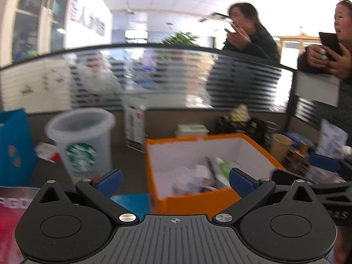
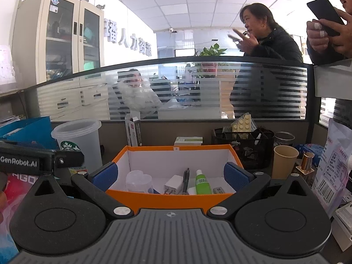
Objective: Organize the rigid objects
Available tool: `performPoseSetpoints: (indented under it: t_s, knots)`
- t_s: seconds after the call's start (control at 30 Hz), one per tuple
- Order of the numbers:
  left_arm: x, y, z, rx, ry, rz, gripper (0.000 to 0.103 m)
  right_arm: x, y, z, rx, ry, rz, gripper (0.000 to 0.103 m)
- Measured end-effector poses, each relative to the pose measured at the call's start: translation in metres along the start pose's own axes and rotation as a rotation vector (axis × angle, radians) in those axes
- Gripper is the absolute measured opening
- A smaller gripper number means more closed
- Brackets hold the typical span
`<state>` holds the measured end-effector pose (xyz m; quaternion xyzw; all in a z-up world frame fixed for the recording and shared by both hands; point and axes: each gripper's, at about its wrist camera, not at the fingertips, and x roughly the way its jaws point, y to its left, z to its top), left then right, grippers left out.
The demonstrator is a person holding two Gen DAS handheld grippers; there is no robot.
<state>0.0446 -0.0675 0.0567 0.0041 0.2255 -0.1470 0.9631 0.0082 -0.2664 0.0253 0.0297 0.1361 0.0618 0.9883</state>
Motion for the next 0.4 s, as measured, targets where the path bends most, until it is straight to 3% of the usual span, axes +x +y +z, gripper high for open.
performPoseSetpoints:
  t_s: [0.13, 0.4]
  knots:
    - [0.0, 0.0, -0.011, -0.035, -0.024, 0.027, 0.103, 0.001, -0.002, -0.002, 0.015, 0.007, 0.004, 0.103]
    - [0.0, 0.002, -0.016, 0.0, -0.034, 0.112, 0.103, 0.005, -0.005, -0.008, 0.024, 0.025, -0.007, 0.103]
